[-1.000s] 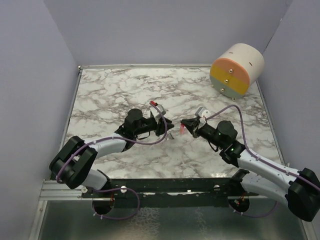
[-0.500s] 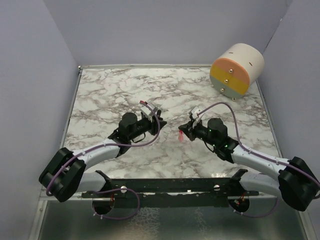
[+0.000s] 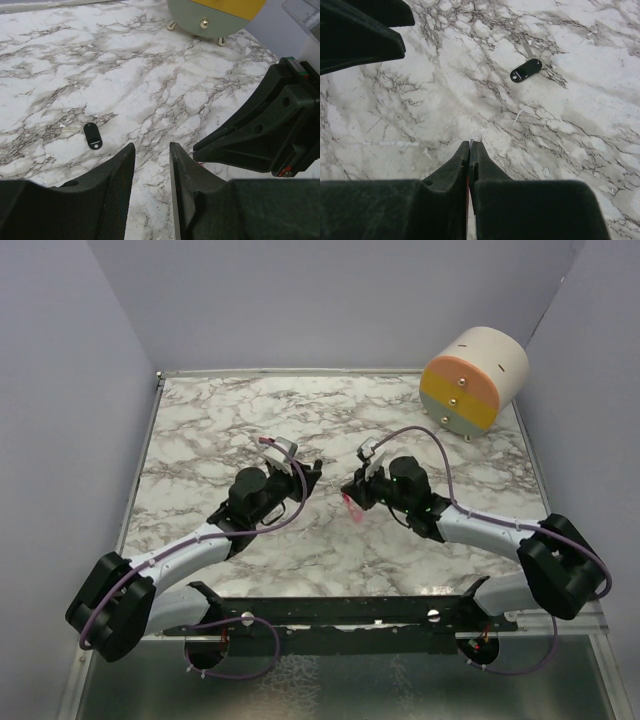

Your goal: Put the keys on the keyring

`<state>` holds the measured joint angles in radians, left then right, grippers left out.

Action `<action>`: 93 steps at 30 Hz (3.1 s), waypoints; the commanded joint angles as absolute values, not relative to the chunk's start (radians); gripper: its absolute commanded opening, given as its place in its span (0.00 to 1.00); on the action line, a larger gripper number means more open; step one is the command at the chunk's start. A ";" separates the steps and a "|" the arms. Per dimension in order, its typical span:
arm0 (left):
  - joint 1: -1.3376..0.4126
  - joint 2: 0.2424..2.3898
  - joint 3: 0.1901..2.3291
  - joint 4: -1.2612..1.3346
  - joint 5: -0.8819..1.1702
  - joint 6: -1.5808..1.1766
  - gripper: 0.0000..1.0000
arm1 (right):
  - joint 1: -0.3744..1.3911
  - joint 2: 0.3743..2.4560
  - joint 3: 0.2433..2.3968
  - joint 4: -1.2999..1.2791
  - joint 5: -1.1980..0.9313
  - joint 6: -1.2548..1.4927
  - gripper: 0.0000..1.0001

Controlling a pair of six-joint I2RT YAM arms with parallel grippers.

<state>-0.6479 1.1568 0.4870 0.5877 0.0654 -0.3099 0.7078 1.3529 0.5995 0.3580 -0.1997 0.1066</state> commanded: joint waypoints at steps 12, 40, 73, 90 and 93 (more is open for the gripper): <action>-0.638 1.046 0.434 0.554 -0.065 -0.337 0.40 | 0.716 1.526 0.723 0.416 -0.344 0.184 0.14; -0.627 1.060 0.408 0.505 -0.183 -0.429 0.39 | 0.716 1.713 0.859 0.242 -0.189 0.233 0.50; -0.601 1.013 0.387 0.445 -0.207 -0.470 0.38 | 0.806 1.625 0.660 0.236 -0.301 0.324 0.52; -0.584 0.809 0.363 0.308 -0.328 -0.455 0.41 | 1.012 1.840 0.926 0.291 -0.233 0.329 0.52; -0.582 0.799 0.366 0.295 -0.334 -0.450 0.41 | 1.012 1.784 0.905 0.277 -0.153 0.309 0.53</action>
<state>-0.5888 0.8246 0.3687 0.3344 -0.2890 -0.4603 1.0157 1.8511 0.9119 0.2886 -0.2642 0.3374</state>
